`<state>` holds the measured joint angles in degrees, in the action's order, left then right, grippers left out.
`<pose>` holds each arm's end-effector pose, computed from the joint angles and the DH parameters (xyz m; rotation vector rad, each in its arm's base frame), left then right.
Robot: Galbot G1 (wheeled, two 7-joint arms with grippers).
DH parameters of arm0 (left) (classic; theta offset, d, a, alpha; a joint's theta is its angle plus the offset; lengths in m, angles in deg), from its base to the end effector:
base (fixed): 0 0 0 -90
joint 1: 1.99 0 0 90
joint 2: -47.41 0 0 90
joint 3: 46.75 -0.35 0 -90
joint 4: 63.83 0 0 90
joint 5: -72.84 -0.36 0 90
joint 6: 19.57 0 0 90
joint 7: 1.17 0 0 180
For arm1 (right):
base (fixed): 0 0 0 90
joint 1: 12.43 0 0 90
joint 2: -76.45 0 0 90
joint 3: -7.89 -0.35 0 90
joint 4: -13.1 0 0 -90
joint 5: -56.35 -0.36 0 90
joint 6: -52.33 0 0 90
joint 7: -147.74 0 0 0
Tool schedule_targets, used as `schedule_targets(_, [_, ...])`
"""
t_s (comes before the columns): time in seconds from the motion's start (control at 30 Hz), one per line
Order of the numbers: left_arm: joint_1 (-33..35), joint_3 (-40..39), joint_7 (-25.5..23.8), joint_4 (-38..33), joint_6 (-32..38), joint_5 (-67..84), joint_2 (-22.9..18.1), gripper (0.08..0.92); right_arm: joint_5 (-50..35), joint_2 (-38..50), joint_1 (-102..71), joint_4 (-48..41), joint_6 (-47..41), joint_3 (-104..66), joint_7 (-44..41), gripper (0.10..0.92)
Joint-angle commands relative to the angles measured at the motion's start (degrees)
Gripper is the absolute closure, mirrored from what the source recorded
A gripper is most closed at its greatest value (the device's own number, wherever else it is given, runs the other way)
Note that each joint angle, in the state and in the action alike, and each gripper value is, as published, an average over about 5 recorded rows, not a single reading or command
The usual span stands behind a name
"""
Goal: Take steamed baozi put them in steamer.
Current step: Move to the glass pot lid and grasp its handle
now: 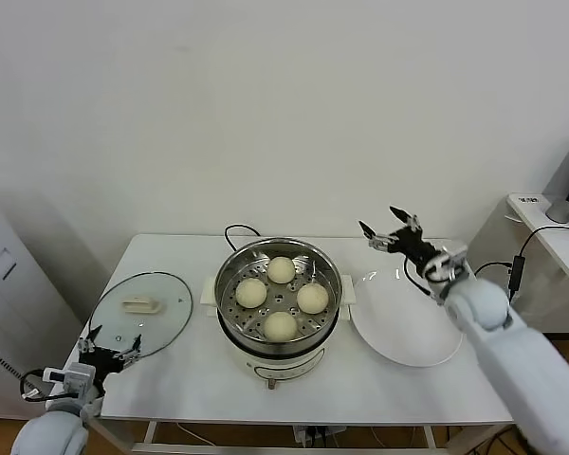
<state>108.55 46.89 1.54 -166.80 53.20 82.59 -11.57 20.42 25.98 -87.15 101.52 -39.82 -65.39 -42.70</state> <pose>0.2509 0.1578 -0.3281 0.0212 -2.6847 -0.5344 0.4230 -0.1492 -0.2405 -0.5945 3.0616 -0.1559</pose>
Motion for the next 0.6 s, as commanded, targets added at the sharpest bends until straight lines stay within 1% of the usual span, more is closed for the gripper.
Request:
schedule_targets(0.03, [-0.2, 0.8, -0.7, 5.7, 12.7, -33.3, 0.4, 0.177, 10.5, -14.1, -22.3, 3.2, 3.7, -21.1, 2.7, 0.203])
schedule_targets(0.27, [-1.9, 1.1, 0.0, 8.8, 19.7, -49.1, -1.0, 0.177, 13.3, -19.0, -24.3, 3.0, 4.0, -24.4, 3.3, 0.203])
schedule_targets(0.6, [-5.3, 2.3, 2.9, 13.3, 24.8, -67.3, -4.1, 0.177, 15.2, -22.3, -25.5, 0.9, 5.5, -25.9, 1.8, 0.203])
